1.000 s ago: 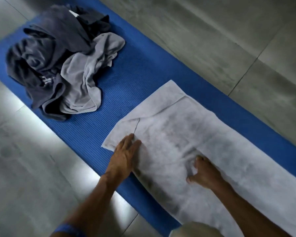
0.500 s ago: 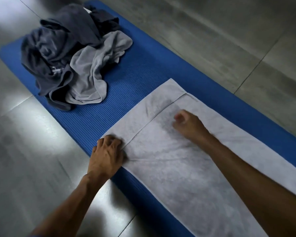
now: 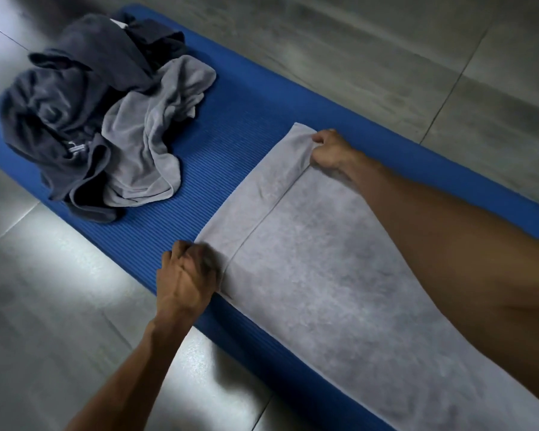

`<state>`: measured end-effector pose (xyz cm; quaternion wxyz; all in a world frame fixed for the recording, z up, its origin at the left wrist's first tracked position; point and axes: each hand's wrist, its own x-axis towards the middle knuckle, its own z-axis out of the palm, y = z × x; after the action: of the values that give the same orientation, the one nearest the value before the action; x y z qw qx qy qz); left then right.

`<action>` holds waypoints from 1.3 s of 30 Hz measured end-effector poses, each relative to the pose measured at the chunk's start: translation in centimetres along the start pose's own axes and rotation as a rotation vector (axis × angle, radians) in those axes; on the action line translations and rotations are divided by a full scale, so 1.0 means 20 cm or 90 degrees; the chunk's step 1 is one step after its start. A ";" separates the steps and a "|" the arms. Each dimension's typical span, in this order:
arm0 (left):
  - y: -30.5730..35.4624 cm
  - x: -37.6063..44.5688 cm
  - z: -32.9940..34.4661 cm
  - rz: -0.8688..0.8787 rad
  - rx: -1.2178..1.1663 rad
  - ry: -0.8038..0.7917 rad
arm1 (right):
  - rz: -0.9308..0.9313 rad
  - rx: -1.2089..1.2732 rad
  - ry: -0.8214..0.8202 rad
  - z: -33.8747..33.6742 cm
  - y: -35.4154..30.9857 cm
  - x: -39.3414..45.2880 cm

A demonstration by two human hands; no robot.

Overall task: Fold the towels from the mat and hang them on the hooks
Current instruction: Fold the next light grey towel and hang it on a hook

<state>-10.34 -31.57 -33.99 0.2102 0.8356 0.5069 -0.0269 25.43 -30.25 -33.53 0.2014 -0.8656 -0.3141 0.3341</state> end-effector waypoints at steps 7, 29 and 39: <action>0.07 -0.05 0.06 0.113 0.124 -0.022 | -0.196 -0.009 0.100 0.10 0.10 -0.31; 0.57 -0.34 0.45 0.631 0.086 -0.178 | -0.022 -0.159 0.194 0.59 0.97 -1.83; 0.54 -0.11 0.32 0.372 -0.063 -0.034 | 0.088 -0.242 0.099 0.40 1.02 -1.74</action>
<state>-1.05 -40.17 -35.67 0.2628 0.9339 0.2396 0.0372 8.02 -67.38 -34.71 0.0349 -0.9305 -0.2949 0.2145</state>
